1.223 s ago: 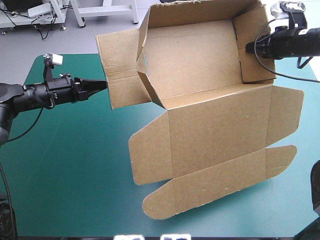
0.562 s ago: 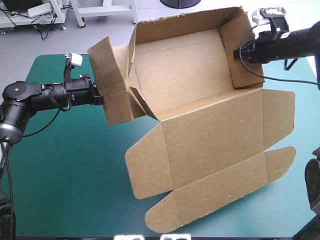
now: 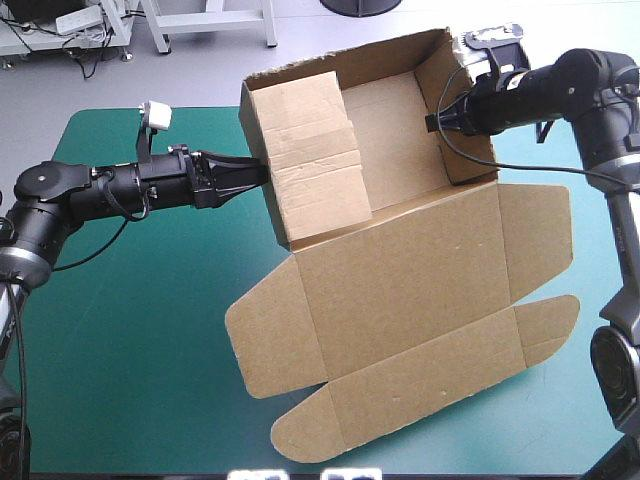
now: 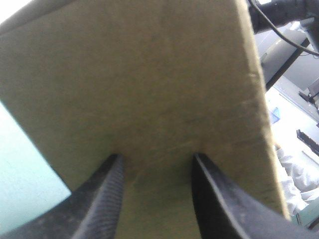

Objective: Fold the box

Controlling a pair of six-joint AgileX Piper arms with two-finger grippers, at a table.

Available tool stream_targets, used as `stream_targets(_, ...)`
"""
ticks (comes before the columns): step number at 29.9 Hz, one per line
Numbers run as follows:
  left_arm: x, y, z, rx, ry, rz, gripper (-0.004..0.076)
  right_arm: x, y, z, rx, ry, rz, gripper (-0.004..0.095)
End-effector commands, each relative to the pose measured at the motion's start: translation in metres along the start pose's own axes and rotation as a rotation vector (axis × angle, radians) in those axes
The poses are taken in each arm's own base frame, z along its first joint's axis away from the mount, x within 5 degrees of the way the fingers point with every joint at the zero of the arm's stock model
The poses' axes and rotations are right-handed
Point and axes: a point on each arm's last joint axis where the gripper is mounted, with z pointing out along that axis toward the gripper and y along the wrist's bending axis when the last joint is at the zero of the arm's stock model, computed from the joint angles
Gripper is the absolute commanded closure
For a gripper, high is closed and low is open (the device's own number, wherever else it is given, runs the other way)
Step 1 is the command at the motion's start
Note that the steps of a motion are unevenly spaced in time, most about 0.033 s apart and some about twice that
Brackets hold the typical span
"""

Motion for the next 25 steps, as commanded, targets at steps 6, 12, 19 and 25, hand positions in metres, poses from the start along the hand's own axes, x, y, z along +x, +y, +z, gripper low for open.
stream_targets(6,-0.012,-0.024,-0.005,0.081,-0.052,0.005,0.0393,-0.016,0.038,-0.007,0.011,-0.134,-0.001,0.0926)
stream_targets(12,-0.008,-0.018,-0.005,0.015,-0.004,0.008,0.0381,-0.017,0.04,0.01,0.036,-0.133,0.017,0.0926)
stream_targets(19,-0.005,-0.003,-0.006,-0.15,0.024,0.009,0.0345,-0.018,0.036,0.025,0.037,-0.128,0.045,0.0926)
stream_targets(25,-0.005,0.003,-0.007,-0.221,0.022,-0.015,0.033,-0.024,0.035,0.029,0.04,-0.194,0.065,0.0926)
